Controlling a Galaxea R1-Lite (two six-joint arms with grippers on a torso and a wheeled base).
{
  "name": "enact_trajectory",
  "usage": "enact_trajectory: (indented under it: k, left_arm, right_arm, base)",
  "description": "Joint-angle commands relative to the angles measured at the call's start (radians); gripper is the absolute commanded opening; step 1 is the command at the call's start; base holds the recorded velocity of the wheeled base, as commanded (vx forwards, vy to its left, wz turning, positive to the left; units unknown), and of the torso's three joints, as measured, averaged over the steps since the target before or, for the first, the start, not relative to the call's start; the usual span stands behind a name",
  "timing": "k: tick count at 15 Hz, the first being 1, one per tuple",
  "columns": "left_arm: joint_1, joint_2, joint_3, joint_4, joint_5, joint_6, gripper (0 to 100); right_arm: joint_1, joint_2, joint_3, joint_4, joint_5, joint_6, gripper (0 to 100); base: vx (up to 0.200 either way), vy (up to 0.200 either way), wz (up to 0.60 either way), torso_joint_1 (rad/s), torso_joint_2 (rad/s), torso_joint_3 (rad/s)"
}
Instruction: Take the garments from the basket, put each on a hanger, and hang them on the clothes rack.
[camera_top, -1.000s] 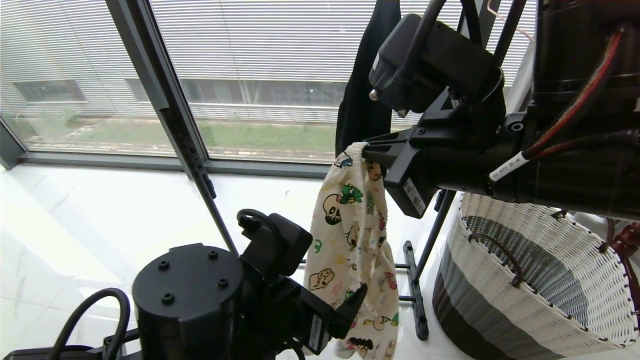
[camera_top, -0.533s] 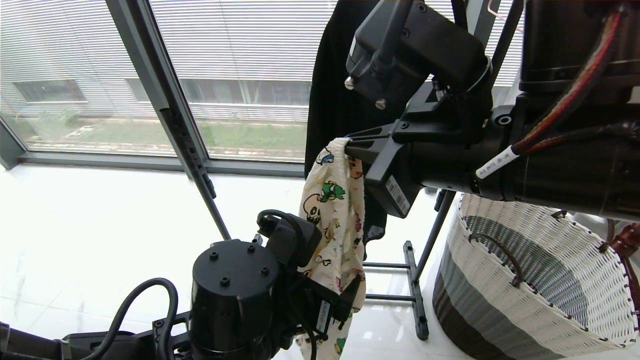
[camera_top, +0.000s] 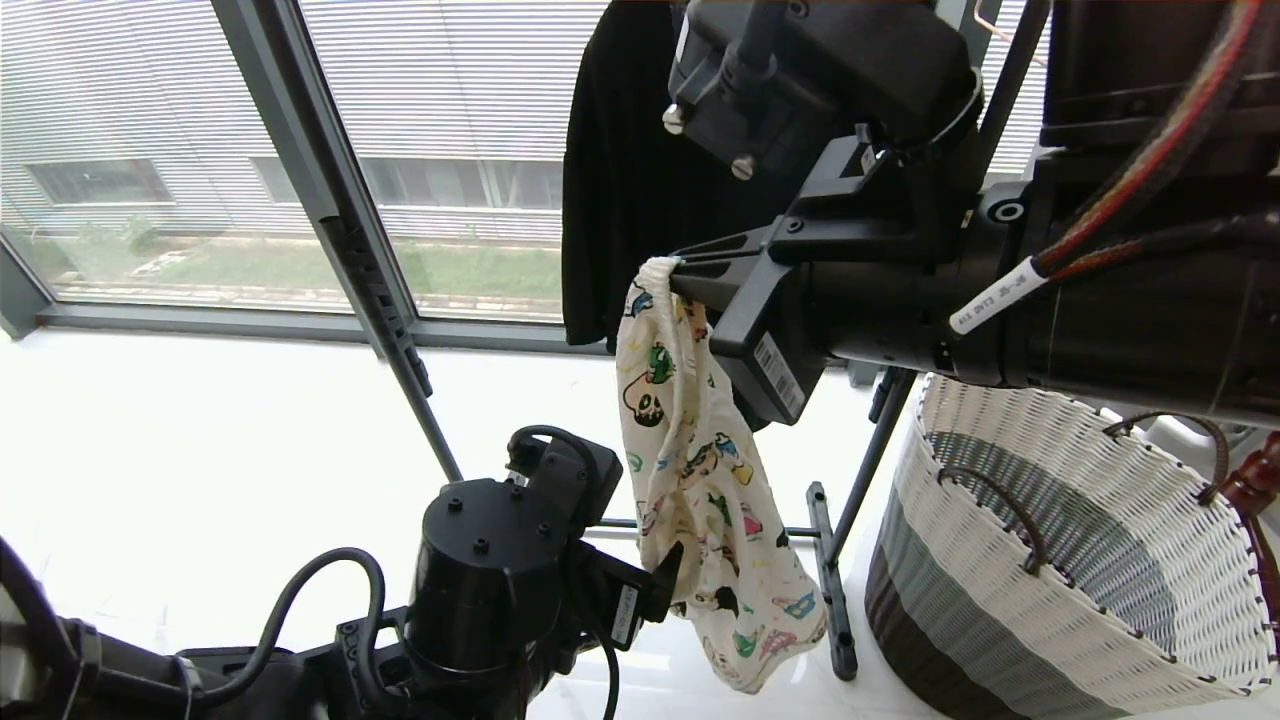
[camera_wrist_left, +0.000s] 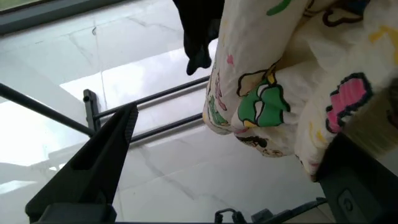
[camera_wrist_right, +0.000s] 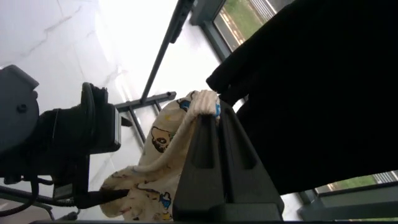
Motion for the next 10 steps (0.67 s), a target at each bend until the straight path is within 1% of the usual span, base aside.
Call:
enact_trajectory:
  k: [1,4,6,8,9,10]
  left_arm:
    - [0.003,0.065,-0.003,0.000,0.001,0.000,100]
    - [0.026,0.085,0.012,0.000,0.001,-0.003,100]
    - [0.050,0.057,0.053,0.000,0.021,0.000,100]
    - [0.061,0.013,0.101,0.000,0.022,0.000,100]
    - [0.065,-0.031,0.142,0.000,0.022,0.000,0]
    - [0.065,-0.067,0.176,0.000,0.022,0.003,0]
  right_arm:
    - [0.001,-0.009,-0.010,0.005,0.000,-0.001,0]
    - [0.000,-0.022,-0.007,0.019,-0.001,0.001,0]
    - [-0.025,-0.029,0.004,0.019,0.000,0.001,0]
    - [-0.051,-0.031,0.017,0.019,0.000,0.002,0]
    - [-0.069,-0.031,0.022,0.019,0.000,0.002,0]
    - [-0.079,-0.031,0.025,0.019,0.000,0.002,0]
  base:
    - [0.000,0.000,0.00,0.000,0.00,0.000]
    - [0.000,0.000,0.00,0.000,0.00,0.000]
    - [0.000,0.000,0.00,0.000,0.00,0.000]
    - [0.000,0.000,0.00,0.000,0.00,0.000]
    - [0.000,0.000,0.00,0.000,0.00,0.000]
    - [0.000,0.000,0.00,0.000,0.00,0.000]
